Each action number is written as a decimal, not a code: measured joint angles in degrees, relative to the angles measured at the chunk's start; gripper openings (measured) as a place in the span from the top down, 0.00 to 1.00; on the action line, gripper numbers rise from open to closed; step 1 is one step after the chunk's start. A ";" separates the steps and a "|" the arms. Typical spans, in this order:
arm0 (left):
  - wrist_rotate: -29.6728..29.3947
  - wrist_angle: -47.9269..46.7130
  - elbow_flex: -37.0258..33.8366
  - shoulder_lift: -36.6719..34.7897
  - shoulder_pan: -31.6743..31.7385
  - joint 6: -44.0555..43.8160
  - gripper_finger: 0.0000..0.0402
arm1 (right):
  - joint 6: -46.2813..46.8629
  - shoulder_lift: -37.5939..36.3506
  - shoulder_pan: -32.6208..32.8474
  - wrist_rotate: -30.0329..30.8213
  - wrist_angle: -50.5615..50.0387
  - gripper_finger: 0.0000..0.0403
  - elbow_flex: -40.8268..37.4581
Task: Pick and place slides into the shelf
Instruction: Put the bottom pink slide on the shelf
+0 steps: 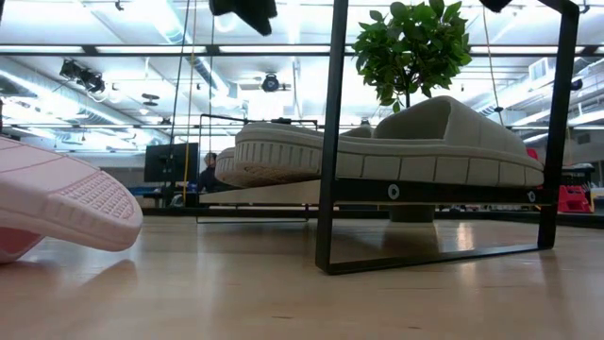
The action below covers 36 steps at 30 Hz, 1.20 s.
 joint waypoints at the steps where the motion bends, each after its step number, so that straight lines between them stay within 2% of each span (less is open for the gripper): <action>1: -0.74 0.16 0.00 -0.61 -0.02 0.08 0.62 | 0.79 0.40 1.85 2.37 0.75 0.60 -0.02; 5: -7.04 1.43 -0.16 -3.05 -0.45 0.25 0.65 | 4.41 3.25 8.64 10.29 6.06 0.61 -0.04; 7: -7.99 6.52 -1.92 -4.93 -0.64 1.03 0.66 | 5.53 5.20 11.63 13.11 9.08 0.62 -0.04; 13: -5.73 25.75 -14.93 -11.32 -1.55 3.82 0.71 | 7.79 10.96 16.70 18.62 14.98 0.62 -0.04; 18: -4.88 36.71 -25.97 -16.64 -3.10 3.44 0.74 | 8.86 15.44 18.60 19.65 18.54 0.62 -0.04; 24: -4.09 36.20 -35.24 -23.89 -6.92 -3.46 0.76 | 9.90 20.45 20.22 19.52 23.92 0.62 -0.04; 27: -1.72 35.99 -38.55 -27.60 -8.96 -7.36 0.75 | 11.54 22.54 20.34 19.53 26.17 0.62 0.33; 32: 7.05 28.58 -41.57 -33.29 -12.10 -16.08 0.74 | 11.36 25.48 20.30 19.59 26.39 0.62 2.95; 36: 17.08 19.58 -43.61 -36.45 -13.67 -24.33 0.75 | 11.32 26.45 19.90 19.57 27.02 0.62 3.39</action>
